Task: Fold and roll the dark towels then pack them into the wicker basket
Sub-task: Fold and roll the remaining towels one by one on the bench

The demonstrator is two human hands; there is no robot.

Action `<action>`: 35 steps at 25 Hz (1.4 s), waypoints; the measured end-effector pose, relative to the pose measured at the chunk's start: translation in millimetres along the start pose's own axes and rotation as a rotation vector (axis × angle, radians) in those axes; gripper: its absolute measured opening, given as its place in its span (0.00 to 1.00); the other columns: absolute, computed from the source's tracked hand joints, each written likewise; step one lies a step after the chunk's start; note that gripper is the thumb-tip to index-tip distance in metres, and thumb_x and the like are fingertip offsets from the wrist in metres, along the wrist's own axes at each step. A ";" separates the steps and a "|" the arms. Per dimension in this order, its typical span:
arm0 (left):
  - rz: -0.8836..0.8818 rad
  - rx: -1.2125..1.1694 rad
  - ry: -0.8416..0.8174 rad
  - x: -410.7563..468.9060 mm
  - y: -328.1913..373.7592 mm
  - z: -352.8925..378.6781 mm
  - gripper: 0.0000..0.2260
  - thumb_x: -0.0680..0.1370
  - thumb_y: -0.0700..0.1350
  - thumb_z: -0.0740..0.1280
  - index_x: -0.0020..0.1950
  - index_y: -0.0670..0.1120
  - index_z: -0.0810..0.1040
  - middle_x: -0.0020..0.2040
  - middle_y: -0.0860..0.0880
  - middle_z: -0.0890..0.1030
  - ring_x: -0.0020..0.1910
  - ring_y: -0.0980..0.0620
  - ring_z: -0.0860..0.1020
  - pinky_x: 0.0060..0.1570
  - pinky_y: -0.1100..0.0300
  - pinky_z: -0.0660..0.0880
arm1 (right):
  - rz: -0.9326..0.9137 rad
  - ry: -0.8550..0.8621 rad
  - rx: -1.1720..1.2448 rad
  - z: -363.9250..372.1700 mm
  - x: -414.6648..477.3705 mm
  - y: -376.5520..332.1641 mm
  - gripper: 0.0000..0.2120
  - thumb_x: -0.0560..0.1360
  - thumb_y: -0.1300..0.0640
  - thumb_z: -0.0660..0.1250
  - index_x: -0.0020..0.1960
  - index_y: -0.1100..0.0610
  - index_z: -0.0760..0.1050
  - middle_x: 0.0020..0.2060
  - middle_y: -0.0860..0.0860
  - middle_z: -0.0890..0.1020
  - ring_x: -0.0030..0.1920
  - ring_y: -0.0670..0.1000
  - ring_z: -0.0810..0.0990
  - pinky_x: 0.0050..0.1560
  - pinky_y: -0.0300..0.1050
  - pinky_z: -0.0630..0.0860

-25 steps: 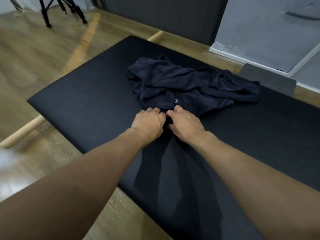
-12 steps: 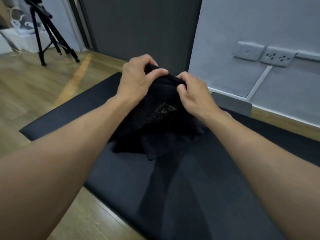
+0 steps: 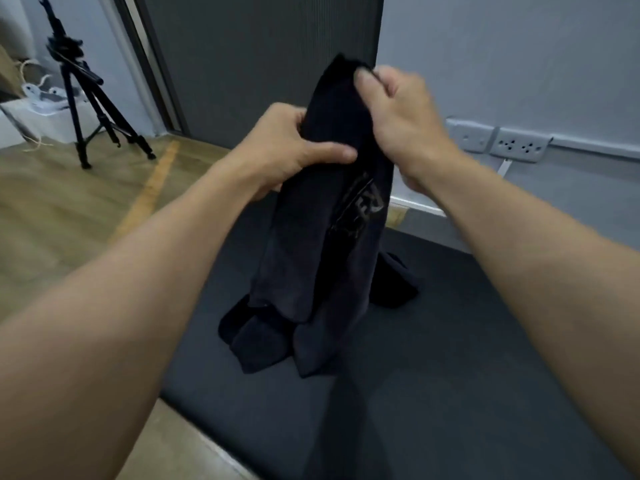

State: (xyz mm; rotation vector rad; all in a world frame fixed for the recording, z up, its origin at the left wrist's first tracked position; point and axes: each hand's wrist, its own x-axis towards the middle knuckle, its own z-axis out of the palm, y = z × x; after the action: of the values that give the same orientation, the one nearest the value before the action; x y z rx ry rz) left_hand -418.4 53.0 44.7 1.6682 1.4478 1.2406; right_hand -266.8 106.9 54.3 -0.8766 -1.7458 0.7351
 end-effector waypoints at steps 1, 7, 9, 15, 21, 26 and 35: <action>-0.097 0.127 -0.047 2.0 1.9 -7.2 0.08 0.69 0.42 0.78 0.46 0.48 0.84 0.39 0.55 0.84 0.39 0.61 0.81 0.41 0.65 0.78 | 0.030 0.023 0.045 -7.9 12.6 -13.2 0.15 0.80 0.49 0.62 0.39 0.57 0.69 0.30 0.49 0.67 0.34 0.48 0.66 0.35 0.47 0.63; -0.258 0.244 0.283 32.4 33.6 -65.5 0.08 0.79 0.45 0.67 0.41 0.53 0.74 0.38 0.50 0.79 0.43 0.42 0.79 0.47 0.50 0.77 | 0.208 0.046 0.109 -64.6 64.7 -70.9 0.10 0.76 0.49 0.66 0.38 0.52 0.77 0.34 0.48 0.76 0.37 0.46 0.73 0.41 0.47 0.71; -0.149 0.178 0.355 47.6 83.6 -76.7 0.09 0.79 0.47 0.67 0.40 0.54 0.72 0.38 0.55 0.78 0.41 0.51 0.77 0.47 0.51 0.76 | 0.304 0.040 0.146 -89.4 73.8 -95.7 0.08 0.76 0.52 0.70 0.39 0.51 0.80 0.34 0.44 0.82 0.38 0.45 0.79 0.42 0.43 0.77; -0.282 0.533 -0.289 86.1 232.1 -105.2 0.11 0.67 0.55 0.78 0.44 0.50 0.85 0.40 0.50 0.85 0.42 0.53 0.82 0.43 0.58 0.79 | 0.596 0.290 0.172 -202.1 94.0 -167.8 0.09 0.80 0.53 0.63 0.42 0.53 0.76 0.39 0.51 0.80 0.40 0.49 0.77 0.43 0.49 0.75; -0.146 0.785 0.159 141.0 342.1 -88.6 0.07 0.80 0.47 0.67 0.55 0.51 0.83 0.52 0.40 0.81 0.53 0.35 0.79 0.53 0.44 0.77 | 0.581 0.462 -0.005 -309.2 106.1 -230.0 0.11 0.79 0.48 0.59 0.45 0.53 0.76 0.42 0.53 0.79 0.42 0.52 0.76 0.48 0.66 0.78; -0.092 0.311 0.316 163.7 384.4 -55.6 0.09 0.80 0.43 0.65 0.52 0.53 0.84 0.45 0.51 0.84 0.33 0.49 0.83 0.36 0.59 0.79 | 0.510 0.511 -0.149 -366.0 115.9 -258.8 0.13 0.80 0.51 0.61 0.51 0.61 0.78 0.42 0.53 0.78 0.42 0.50 0.75 0.46 0.56 0.77; -0.088 -0.191 0.329 192.2 375.3 26.2 0.11 0.80 0.36 0.64 0.48 0.49 0.84 0.46 0.48 0.84 0.38 0.50 0.85 0.39 0.56 0.83 | 0.642 0.739 0.155 -419.0 95.5 -232.6 0.06 0.82 0.58 0.59 0.53 0.54 0.74 0.47 0.54 0.84 0.44 0.51 0.86 0.43 0.44 0.81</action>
State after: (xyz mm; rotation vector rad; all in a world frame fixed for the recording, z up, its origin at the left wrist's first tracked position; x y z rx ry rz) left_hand -248.3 157.1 417.1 1.3047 1.5165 1.6046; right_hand 57.7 89.3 419.3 -1.4013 -0.7396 0.7958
